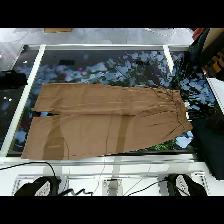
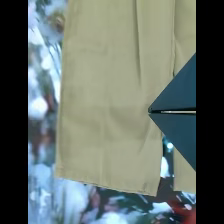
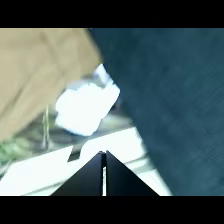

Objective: Fold the clothes and pants, and hang the long-sleeved shirts on hangers.

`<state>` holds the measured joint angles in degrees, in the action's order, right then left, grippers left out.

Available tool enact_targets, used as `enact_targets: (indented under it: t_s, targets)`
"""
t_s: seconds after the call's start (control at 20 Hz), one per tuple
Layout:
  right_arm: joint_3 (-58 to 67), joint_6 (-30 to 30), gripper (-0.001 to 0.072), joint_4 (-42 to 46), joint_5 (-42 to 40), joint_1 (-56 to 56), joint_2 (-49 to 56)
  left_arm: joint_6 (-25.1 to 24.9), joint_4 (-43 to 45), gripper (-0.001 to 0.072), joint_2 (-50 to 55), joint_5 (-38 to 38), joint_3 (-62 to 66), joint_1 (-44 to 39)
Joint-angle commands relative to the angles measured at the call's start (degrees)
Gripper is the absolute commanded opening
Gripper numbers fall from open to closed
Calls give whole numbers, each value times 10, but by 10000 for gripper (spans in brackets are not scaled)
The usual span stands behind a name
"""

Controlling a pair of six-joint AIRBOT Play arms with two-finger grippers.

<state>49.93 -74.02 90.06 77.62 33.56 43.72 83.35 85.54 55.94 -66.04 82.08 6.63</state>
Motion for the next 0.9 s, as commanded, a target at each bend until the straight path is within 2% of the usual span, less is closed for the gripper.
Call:
enact_targets:
  t_s: [0.0, 0.1, 0.25, 0.4, 0.6, 0.85]
  targets:
    - [-117, -29, 28, -23, 5, 8, -54, -2, -6, 15, -17, 0, 0, -2]
    - [-133, -73, 28, -45, 9, 8, -53, -3, -5, 15, -12, 0, 0, -2]
    - [-125, -79, 27, -98, -29, 8, -53, -3, -5, 14, -4, 0, 0, -2]
    - [-114, -102, 26, -103, -85, 16, -52, -3, -5, 15, 1, 0, 0, -2]
    - [-112, -182, 26, -108, -129, 94, -35, -3, 1, 15, 9, 5, 0, -2]
    - [-186, -179, 26, -182, -116, 190, -32, -3, 1, 15, 34, 25, 0, -2]
